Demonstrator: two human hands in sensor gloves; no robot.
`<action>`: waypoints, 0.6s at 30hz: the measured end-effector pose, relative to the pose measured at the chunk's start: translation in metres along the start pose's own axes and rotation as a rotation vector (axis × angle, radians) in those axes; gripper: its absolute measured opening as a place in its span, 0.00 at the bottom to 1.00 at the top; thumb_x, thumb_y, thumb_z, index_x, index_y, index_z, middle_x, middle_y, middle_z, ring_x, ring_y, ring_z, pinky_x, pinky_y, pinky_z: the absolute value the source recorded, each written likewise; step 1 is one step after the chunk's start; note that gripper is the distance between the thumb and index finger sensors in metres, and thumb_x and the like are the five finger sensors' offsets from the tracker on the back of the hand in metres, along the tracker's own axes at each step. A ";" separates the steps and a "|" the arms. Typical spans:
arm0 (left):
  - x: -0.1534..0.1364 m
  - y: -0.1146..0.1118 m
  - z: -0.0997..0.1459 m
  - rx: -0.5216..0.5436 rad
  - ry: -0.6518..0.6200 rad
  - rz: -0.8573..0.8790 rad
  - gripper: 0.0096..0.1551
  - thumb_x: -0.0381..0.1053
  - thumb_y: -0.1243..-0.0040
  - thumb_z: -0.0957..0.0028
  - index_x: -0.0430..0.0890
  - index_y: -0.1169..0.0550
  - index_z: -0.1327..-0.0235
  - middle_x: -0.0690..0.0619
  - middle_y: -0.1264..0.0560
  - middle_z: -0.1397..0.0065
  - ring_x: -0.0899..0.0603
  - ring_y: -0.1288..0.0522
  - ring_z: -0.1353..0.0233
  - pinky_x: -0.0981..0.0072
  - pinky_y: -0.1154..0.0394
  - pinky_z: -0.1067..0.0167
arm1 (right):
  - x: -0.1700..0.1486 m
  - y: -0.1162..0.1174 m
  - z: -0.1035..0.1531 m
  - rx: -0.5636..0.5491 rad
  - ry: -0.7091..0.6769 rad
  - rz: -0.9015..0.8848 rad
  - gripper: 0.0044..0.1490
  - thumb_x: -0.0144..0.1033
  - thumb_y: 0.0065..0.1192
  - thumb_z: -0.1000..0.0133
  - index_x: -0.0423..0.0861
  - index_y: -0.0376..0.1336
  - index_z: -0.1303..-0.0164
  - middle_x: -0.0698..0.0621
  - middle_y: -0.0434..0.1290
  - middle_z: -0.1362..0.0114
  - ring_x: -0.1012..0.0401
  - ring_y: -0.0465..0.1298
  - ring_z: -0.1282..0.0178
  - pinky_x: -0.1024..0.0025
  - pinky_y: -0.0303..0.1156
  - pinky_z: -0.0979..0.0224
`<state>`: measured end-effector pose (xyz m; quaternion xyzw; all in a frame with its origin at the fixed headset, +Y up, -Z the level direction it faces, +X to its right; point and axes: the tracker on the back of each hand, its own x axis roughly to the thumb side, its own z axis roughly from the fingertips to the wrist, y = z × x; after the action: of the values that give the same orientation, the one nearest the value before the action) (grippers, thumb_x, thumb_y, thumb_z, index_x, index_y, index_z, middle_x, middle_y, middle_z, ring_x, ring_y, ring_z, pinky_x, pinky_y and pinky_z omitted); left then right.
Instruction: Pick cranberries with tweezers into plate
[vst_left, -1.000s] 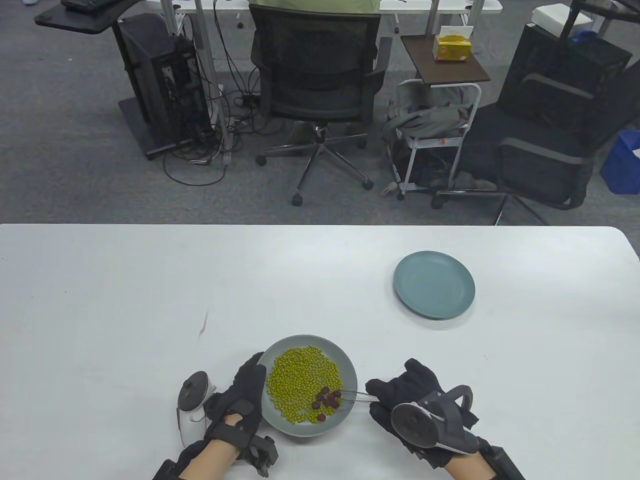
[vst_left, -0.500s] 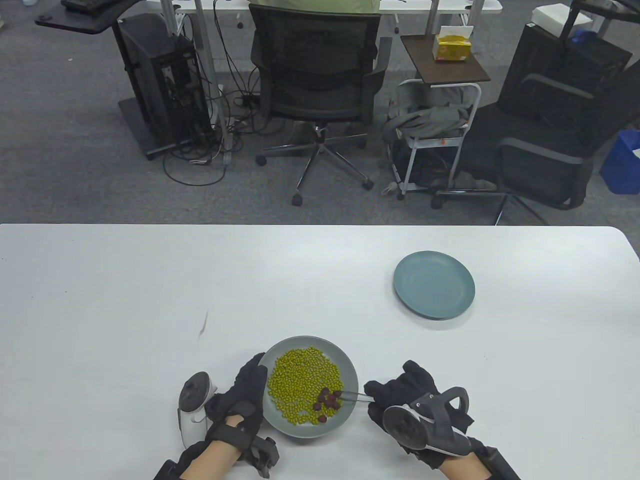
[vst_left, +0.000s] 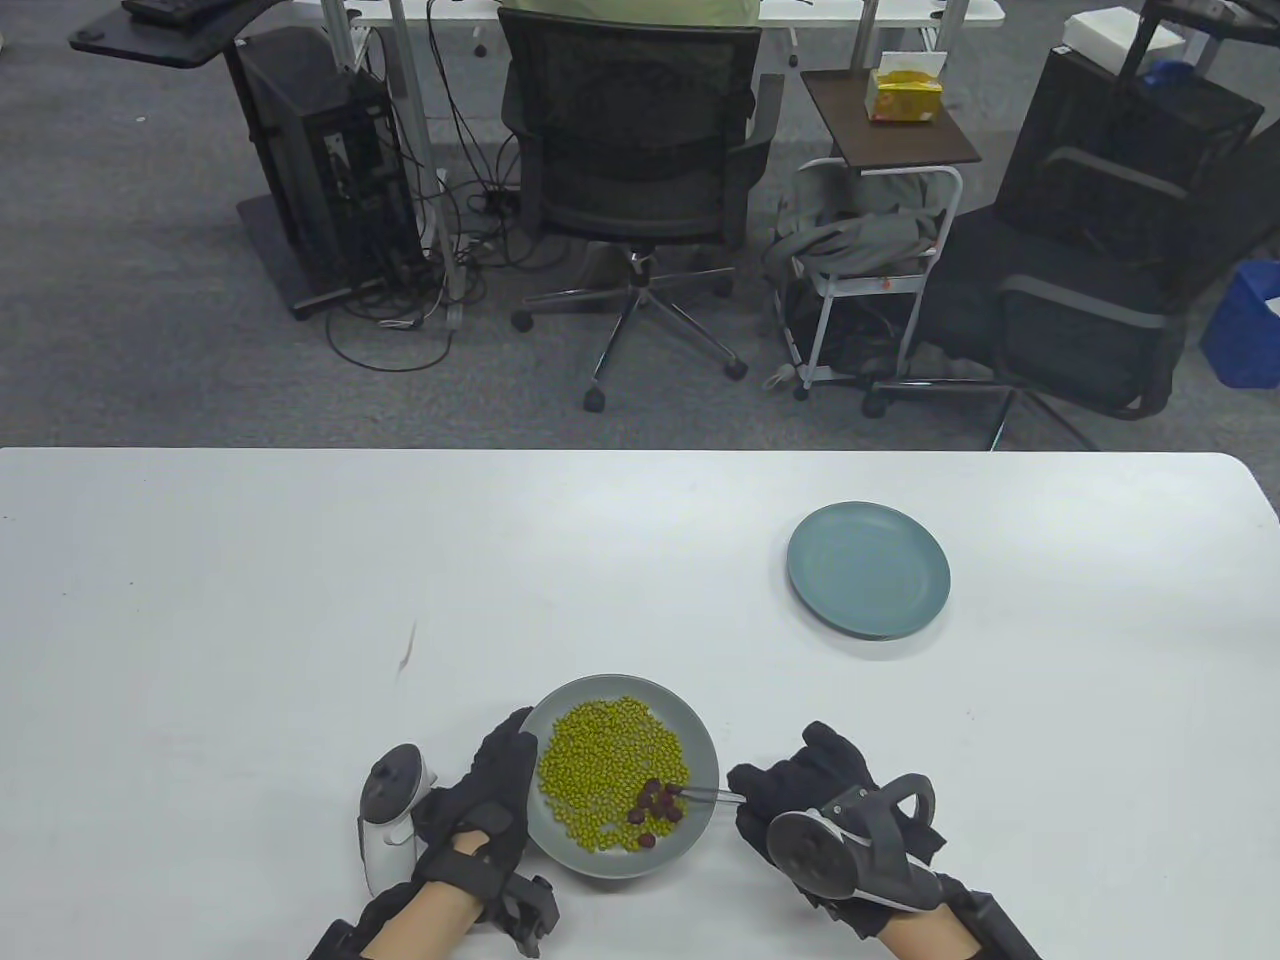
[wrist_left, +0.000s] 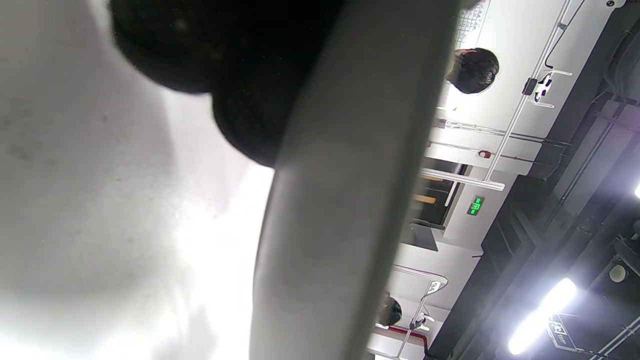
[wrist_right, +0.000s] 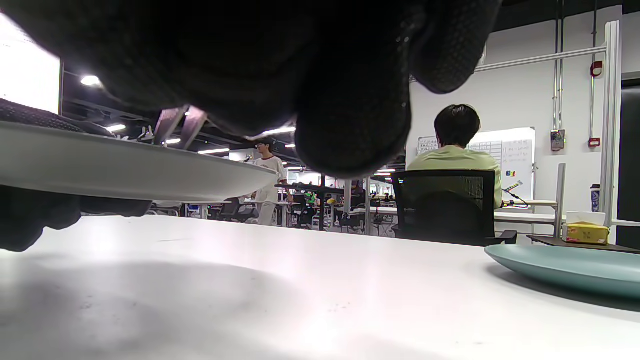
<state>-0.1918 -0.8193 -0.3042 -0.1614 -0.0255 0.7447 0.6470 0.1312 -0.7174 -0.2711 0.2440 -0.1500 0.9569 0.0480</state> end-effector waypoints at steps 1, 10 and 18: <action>0.000 0.000 0.000 0.000 -0.001 0.000 0.36 0.61 0.54 0.44 0.49 0.46 0.27 0.49 0.32 0.32 0.43 0.14 0.57 0.60 0.17 0.64 | 0.000 0.000 0.000 -0.002 0.000 -0.001 0.28 0.56 0.64 0.58 0.58 0.71 0.49 0.66 0.79 0.62 0.65 0.81 0.53 0.53 0.62 0.22; 0.000 0.000 0.000 0.000 -0.003 0.001 0.36 0.61 0.53 0.44 0.49 0.46 0.28 0.49 0.31 0.32 0.43 0.14 0.57 0.59 0.17 0.64 | -0.008 -0.005 0.002 -0.037 0.022 -0.017 0.28 0.56 0.63 0.58 0.58 0.71 0.49 0.66 0.78 0.62 0.65 0.81 0.53 0.53 0.62 0.22; 0.000 -0.001 0.000 -0.002 -0.001 0.008 0.36 0.61 0.54 0.44 0.49 0.46 0.28 0.49 0.31 0.32 0.43 0.14 0.57 0.60 0.17 0.64 | -0.033 -0.016 0.002 -0.093 0.103 -0.032 0.28 0.56 0.63 0.57 0.58 0.70 0.48 0.66 0.78 0.61 0.65 0.81 0.52 0.53 0.61 0.22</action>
<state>-0.1909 -0.8195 -0.3036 -0.1617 -0.0261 0.7475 0.6437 0.1639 -0.7031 -0.2813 0.1945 -0.1878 0.9592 0.0821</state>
